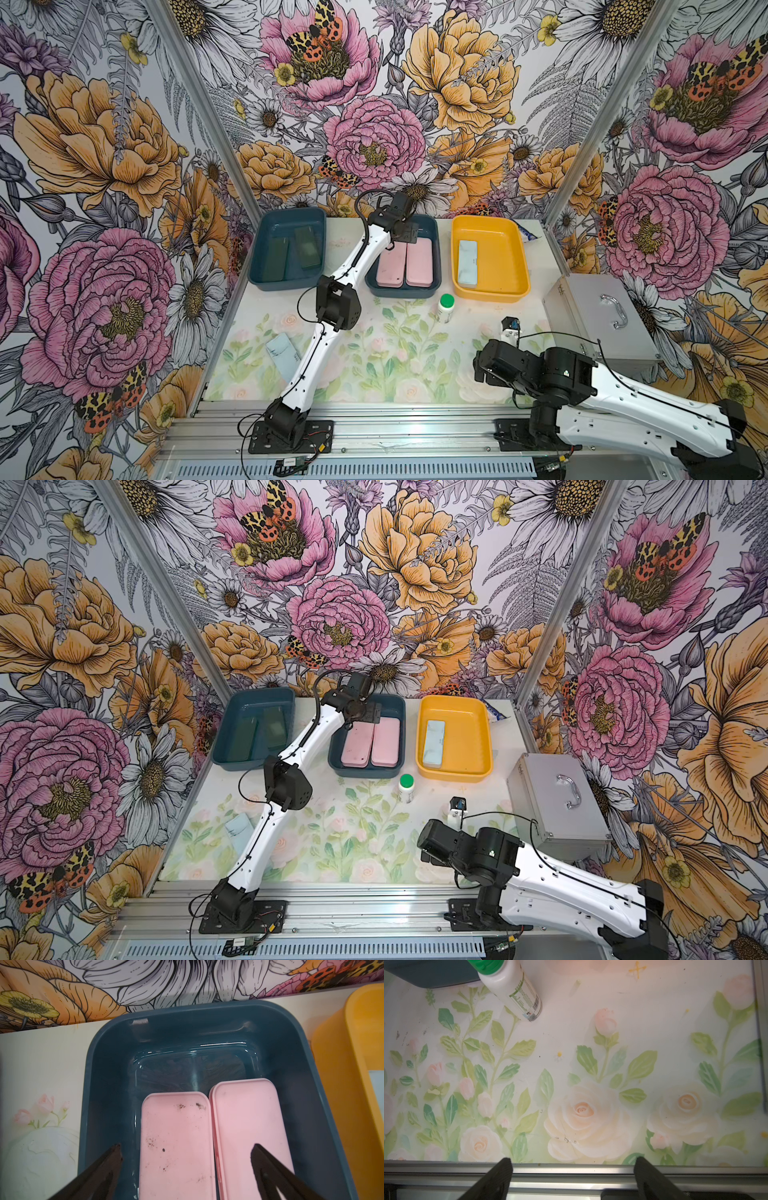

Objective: Place the pencil cases by color into the storage box
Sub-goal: Place the pencil case at the storage box, then pick up the pencil case from the center of the board.

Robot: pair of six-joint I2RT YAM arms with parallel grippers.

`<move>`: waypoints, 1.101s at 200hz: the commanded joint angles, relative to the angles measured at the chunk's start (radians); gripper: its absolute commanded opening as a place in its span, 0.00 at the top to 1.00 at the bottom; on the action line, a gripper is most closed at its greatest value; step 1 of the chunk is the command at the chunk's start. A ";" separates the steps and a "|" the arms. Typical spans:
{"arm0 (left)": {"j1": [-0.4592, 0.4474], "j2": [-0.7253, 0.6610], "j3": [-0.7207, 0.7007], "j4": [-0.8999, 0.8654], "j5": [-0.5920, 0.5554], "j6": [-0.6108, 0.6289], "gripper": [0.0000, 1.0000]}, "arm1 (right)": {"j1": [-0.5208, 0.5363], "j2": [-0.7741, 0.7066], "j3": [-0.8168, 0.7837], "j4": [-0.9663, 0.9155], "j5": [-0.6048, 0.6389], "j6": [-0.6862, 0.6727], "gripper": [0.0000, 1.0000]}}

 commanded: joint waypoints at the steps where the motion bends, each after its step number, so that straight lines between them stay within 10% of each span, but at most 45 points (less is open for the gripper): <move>1: 0.003 -0.114 -0.087 0.016 -0.086 -0.040 0.01 | 0.007 -0.004 -0.012 -0.001 0.005 0.006 0.05; 47: 0.023 -0.580 -0.680 0.018 -0.229 -0.144 0.01 | 0.018 -0.013 -0.026 0.165 -0.041 -0.179 0.04; 122: 0.225 -1.153 -1.477 -0.114 -0.080 -0.329 0.01 | 0.068 0.094 -0.040 0.434 -0.189 -0.369 0.04; 220: 0.657 -1.097 -1.625 -0.012 0.302 -0.341 0.01 | 0.103 0.438 0.200 0.514 -0.369 -0.577 0.03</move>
